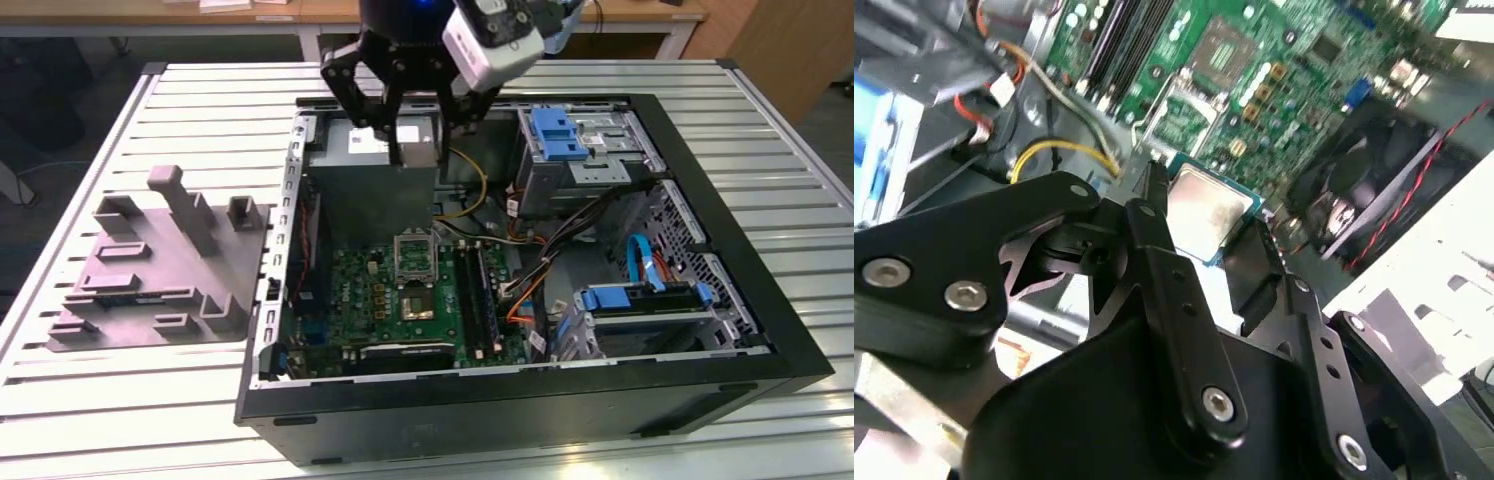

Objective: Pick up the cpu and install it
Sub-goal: 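Place the cpu into insertion slot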

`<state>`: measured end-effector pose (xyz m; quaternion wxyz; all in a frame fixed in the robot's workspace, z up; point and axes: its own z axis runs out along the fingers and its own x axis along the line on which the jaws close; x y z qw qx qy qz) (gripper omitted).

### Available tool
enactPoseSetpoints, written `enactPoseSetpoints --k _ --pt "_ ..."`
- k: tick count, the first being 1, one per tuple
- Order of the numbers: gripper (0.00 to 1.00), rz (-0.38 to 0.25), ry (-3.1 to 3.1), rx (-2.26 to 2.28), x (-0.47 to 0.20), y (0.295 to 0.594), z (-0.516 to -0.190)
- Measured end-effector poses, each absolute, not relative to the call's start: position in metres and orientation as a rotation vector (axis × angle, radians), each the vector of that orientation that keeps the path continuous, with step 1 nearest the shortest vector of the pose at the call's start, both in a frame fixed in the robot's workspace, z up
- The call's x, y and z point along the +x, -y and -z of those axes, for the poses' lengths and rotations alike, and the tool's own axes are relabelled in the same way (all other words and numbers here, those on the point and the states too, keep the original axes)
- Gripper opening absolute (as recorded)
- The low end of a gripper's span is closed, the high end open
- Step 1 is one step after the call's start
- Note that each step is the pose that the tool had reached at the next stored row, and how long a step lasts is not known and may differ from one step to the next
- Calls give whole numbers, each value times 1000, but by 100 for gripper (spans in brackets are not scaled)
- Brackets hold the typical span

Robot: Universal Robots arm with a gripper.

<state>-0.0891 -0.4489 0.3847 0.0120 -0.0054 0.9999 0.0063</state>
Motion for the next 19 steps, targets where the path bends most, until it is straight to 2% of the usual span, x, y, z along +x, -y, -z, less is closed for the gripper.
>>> enactPoseSetpoints --k 4,19 --pt "47 -20 -3117 -17 -89 463 -377" --pt "47 -19 -3118 -17 -83 463 -350"
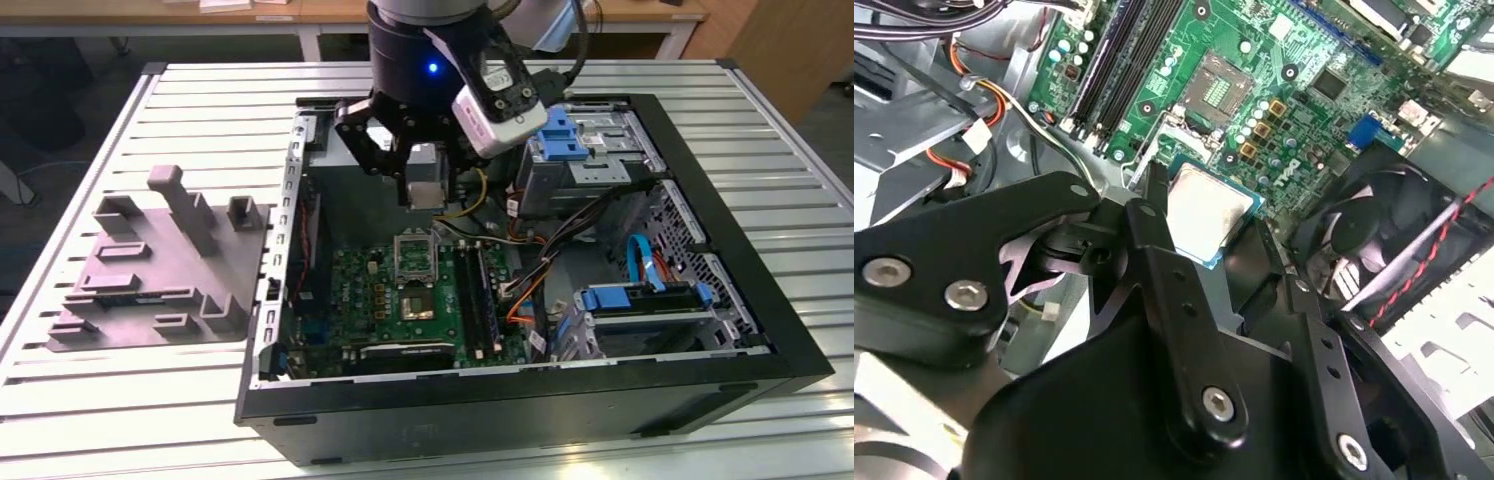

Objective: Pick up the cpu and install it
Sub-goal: 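Place the cpu into insertion slot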

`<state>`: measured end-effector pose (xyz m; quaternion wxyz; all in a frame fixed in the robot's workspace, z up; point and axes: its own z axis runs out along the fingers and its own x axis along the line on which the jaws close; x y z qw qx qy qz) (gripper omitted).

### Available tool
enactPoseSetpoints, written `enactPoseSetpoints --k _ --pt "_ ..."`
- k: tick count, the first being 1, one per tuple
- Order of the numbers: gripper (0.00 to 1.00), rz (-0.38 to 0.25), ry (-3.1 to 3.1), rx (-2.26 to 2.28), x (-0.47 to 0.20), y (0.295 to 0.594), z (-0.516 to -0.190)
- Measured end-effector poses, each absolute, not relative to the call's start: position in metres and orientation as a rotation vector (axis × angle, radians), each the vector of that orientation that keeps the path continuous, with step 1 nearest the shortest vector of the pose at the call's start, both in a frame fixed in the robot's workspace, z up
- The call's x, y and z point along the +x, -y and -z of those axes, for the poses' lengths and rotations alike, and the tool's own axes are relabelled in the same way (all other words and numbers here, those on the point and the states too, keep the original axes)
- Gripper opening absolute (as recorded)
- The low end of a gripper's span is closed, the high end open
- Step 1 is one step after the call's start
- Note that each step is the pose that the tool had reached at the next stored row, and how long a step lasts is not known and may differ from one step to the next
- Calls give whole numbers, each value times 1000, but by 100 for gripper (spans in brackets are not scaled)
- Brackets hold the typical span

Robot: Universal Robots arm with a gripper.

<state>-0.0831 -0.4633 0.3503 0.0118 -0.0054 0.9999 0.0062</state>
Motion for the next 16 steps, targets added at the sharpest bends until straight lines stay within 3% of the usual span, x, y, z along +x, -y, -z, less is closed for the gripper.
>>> enactPoseSetpoints --k 16 --pt "47 -19 -3118 -17 -83 471 -321"
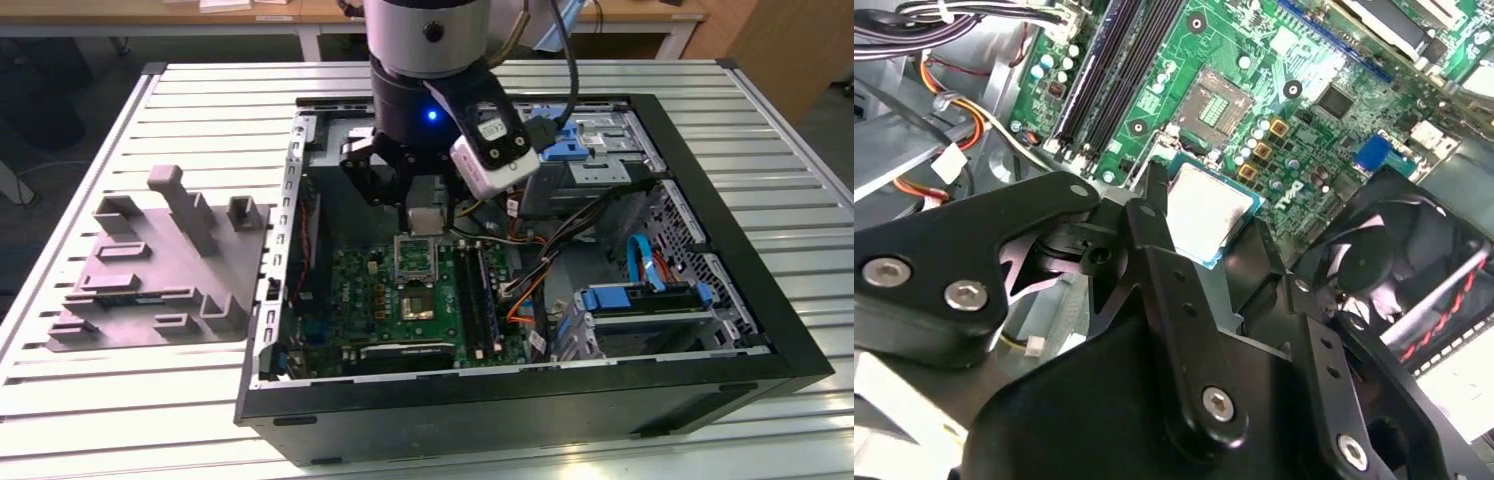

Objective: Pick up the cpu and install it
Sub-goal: 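Place the cpu into insertion slot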

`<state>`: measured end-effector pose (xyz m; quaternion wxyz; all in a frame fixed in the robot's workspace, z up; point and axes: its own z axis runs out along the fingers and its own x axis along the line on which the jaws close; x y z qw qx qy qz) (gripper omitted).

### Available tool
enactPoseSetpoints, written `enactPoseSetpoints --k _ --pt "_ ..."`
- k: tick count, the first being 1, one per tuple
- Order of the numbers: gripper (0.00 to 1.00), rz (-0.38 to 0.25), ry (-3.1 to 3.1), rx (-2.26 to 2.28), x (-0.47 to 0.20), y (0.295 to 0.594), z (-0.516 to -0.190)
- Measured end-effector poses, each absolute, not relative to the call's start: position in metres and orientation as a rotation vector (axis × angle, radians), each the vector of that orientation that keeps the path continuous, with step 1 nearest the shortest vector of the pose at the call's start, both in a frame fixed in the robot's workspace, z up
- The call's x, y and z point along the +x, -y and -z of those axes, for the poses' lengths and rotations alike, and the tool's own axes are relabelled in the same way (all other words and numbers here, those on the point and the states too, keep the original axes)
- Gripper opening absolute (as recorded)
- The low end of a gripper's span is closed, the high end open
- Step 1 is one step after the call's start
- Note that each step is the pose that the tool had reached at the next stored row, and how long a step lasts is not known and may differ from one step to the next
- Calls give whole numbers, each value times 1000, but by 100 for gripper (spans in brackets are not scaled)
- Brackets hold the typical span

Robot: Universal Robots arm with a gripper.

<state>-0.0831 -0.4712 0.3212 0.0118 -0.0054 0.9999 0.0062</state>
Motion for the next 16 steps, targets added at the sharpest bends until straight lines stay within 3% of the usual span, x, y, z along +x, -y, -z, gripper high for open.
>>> enactPoseSetpoints --k 16 --pt "47 -14 -3118 -17 -83 481 -305"
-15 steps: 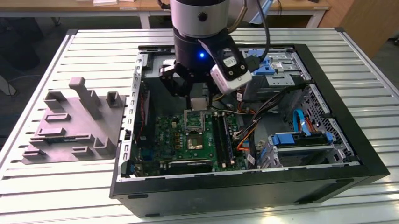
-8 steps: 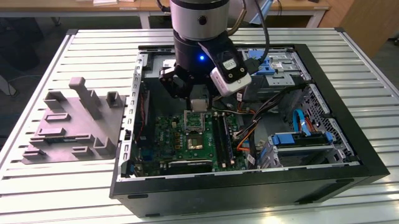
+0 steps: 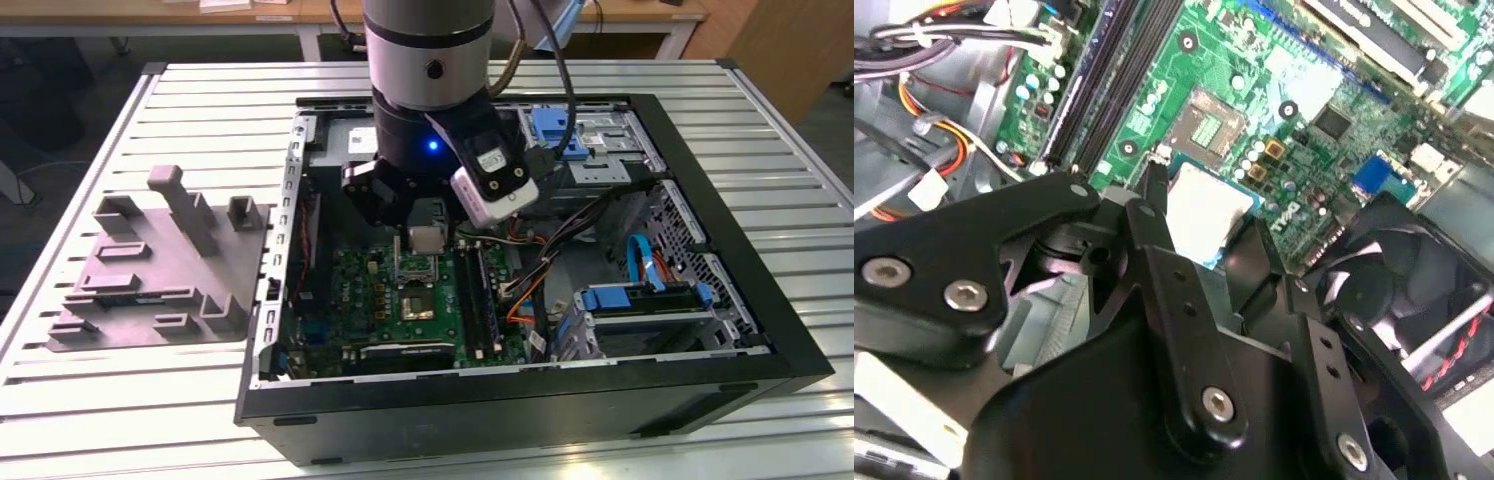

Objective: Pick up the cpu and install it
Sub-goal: 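Place the cpu into insertion slot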

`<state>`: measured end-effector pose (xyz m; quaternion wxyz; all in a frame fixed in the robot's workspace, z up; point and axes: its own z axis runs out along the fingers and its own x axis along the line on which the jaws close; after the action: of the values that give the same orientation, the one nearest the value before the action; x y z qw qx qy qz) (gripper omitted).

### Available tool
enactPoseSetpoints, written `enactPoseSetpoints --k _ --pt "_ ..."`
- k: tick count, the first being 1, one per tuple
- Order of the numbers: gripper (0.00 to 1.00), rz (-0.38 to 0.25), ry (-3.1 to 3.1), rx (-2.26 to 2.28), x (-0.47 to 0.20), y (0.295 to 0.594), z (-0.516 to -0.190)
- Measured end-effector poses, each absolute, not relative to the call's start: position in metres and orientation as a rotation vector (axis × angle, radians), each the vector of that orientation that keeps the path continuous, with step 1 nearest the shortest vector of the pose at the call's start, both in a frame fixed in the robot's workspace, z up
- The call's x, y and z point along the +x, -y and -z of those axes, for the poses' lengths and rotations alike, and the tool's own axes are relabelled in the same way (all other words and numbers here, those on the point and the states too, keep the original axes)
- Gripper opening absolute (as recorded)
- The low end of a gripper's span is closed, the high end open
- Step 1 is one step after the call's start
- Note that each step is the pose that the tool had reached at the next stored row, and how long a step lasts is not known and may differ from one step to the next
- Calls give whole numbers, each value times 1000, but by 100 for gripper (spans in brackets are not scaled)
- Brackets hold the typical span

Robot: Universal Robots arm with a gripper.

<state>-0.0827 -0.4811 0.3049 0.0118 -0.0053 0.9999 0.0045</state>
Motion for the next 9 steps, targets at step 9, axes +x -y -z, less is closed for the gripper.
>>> enactPoseSetpoints --k 9 --pt "47 -14 -3118 -17 -82 481 -288"
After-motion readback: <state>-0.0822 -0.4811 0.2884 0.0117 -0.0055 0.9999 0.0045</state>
